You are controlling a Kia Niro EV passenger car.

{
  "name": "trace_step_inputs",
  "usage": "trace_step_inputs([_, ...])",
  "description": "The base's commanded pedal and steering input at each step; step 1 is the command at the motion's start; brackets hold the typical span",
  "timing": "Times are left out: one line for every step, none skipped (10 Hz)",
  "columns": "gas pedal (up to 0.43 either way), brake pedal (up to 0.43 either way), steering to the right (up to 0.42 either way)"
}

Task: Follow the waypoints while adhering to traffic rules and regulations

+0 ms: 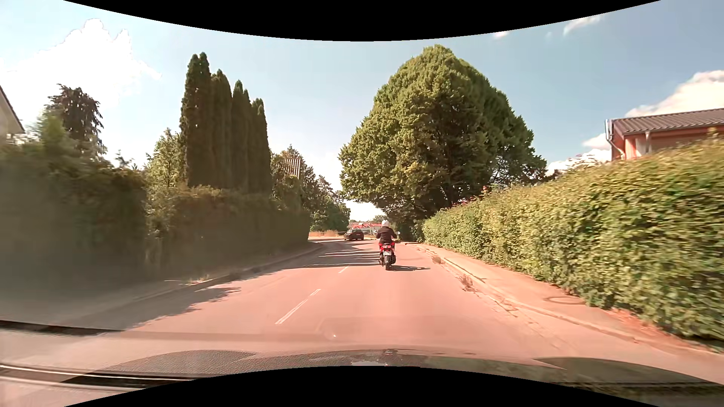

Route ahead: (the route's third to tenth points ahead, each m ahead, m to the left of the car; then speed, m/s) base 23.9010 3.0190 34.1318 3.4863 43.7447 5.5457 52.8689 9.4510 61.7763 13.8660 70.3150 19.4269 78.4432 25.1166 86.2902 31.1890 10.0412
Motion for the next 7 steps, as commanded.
trace_step_inputs([0.248, 0.006, 0.006])
trace_step_inputs([0.248, 0.006, 0.006])
trace_step_inputs([0.248, 0.006, 0.006])
trace_step_inputs([0.248, 0.006, 0.006])
trace_step_inputs([0.248, 0.006, 0.006])
trace_step_inputs([0.248, 0.006, 0.006])
trace_step_inputs([0.248, 0.006, 0.006])
